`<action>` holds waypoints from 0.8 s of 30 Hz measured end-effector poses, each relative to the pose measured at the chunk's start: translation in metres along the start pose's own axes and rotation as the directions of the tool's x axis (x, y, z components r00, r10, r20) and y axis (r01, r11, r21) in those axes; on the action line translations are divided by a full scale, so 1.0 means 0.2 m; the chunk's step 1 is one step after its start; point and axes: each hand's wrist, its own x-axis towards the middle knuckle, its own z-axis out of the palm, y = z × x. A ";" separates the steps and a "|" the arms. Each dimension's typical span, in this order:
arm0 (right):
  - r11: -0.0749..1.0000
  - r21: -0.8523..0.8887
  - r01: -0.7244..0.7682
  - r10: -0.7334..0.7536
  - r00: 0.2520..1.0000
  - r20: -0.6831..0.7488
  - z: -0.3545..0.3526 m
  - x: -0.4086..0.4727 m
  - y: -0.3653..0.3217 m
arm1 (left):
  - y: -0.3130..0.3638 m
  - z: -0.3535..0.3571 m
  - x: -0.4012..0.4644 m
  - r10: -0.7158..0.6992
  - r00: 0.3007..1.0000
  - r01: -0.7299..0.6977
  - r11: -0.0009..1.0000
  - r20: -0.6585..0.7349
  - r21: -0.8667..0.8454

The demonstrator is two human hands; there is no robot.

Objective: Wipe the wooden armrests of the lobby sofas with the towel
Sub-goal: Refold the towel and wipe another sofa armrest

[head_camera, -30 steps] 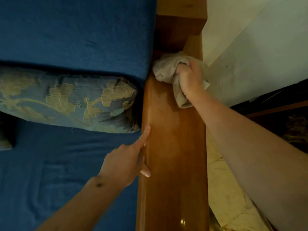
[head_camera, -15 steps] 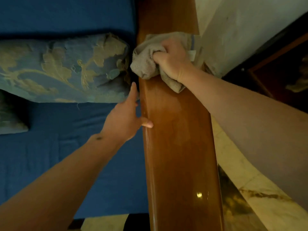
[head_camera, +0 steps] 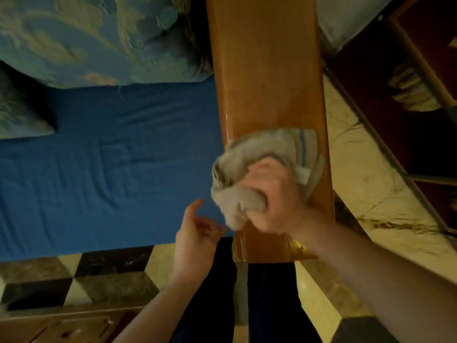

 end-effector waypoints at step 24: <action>0.994 0.098 -0.042 0.070 0.949 -0.306 -0.33 0.38 0.26 | 1.16 -0.10 0.77 0.468 0.859 -0.508 0.736 0.206 0.448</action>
